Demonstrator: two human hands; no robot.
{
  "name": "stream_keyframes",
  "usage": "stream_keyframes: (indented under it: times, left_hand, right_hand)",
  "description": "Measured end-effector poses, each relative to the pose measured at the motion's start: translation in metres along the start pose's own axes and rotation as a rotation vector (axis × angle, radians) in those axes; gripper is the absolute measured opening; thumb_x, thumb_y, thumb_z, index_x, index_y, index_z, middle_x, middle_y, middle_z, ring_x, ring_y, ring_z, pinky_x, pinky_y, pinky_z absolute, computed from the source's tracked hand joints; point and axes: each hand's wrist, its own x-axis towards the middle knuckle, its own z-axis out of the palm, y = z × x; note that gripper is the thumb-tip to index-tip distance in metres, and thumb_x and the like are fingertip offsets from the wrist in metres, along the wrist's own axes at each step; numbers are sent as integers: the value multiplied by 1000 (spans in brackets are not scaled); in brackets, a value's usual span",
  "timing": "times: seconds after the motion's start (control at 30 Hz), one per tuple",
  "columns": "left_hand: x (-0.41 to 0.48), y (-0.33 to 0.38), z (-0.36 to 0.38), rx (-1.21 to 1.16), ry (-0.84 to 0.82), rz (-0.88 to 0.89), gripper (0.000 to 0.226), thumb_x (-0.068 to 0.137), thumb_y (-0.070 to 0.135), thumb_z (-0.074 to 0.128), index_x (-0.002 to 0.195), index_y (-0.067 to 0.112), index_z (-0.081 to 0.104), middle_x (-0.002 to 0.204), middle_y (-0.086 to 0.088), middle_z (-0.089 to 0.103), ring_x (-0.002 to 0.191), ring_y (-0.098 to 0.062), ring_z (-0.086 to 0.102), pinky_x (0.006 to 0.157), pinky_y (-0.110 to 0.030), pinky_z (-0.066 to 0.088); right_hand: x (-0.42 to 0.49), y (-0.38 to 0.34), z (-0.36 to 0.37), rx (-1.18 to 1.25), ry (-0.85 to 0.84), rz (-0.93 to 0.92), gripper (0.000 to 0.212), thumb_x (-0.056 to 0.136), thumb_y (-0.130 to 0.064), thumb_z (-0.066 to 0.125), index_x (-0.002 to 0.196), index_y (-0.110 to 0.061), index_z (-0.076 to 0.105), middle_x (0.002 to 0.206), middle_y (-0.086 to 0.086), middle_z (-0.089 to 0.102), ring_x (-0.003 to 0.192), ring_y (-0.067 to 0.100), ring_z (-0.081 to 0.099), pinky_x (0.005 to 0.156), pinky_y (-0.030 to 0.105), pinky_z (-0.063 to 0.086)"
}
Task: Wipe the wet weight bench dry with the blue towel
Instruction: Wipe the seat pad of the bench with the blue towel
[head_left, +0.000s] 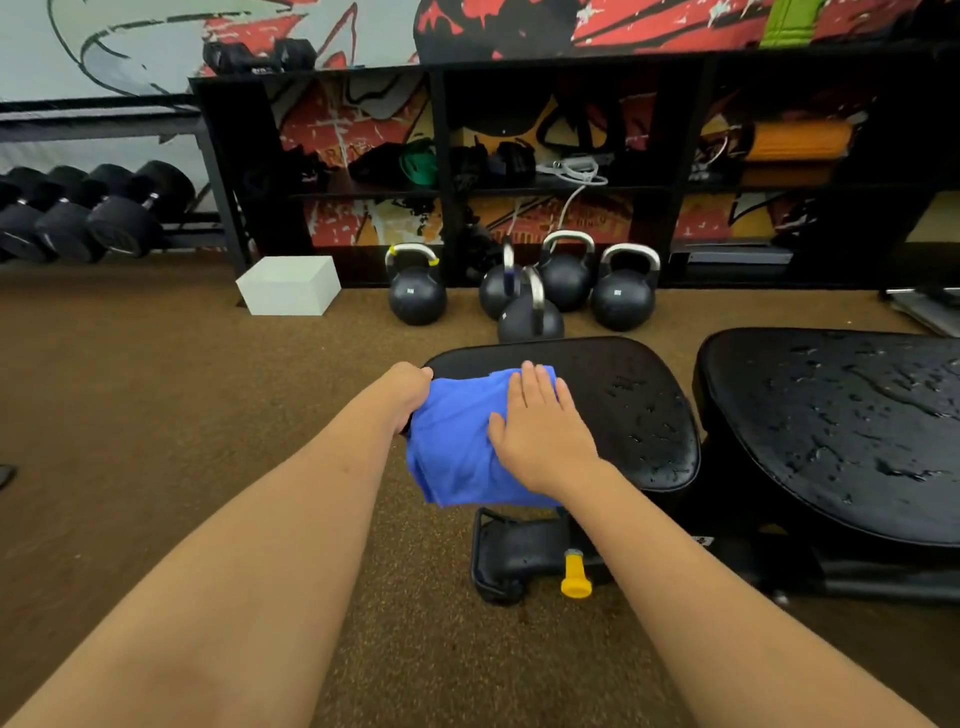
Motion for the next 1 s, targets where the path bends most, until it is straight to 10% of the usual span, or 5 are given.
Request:
stream_keyframes:
  times: [0.17, 0.33, 0.53, 1.0]
  left_hand:
    - [-1, -5, 2, -209, -113, -95, 29, 102, 31, 50, 85, 14, 65, 89, -10, 69, 77, -24, 64, 83, -39, 53]
    - [-5, -2, 2, -241, -88, -133, 32, 104, 21, 46, 79, 16, 66, 70, -6, 72, 66, -22, 62, 63, -32, 54]
    - [4, -2, 4, -125, 10, -34, 45, 100, 38, 50, 126, 2, 58, 127, -18, 62, 109, -36, 62, 100, -49, 49]
    - [-2, -5, 18, 12, 158, 58, 52, 108, 38, 30, 143, 3, 46, 144, -21, 47, 131, -36, 45, 102, -39, 34]
  right_hand:
    - [72, 13, -5, 43, 0, 11, 68, 102, -41, 20, 155, -2, 5, 164, 15, 2, 151, 26, -1, 123, 39, -1]
    - [93, 16, -3, 26, -31, 65, 70, 103, -45, 18, 154, 0, 4, 163, 18, 1, 151, 28, 0, 123, 41, 0]
    - [-8, 17, 0, 37, 19, -24, 70, 104, -47, 19, 155, -2, 3, 163, 16, 2, 151, 26, 0, 123, 39, 0]
    - [98, 35, -2, 33, -25, 61, 73, 102, -49, 17, 155, -1, 3, 164, 16, 0, 151, 26, -2, 123, 39, 0]
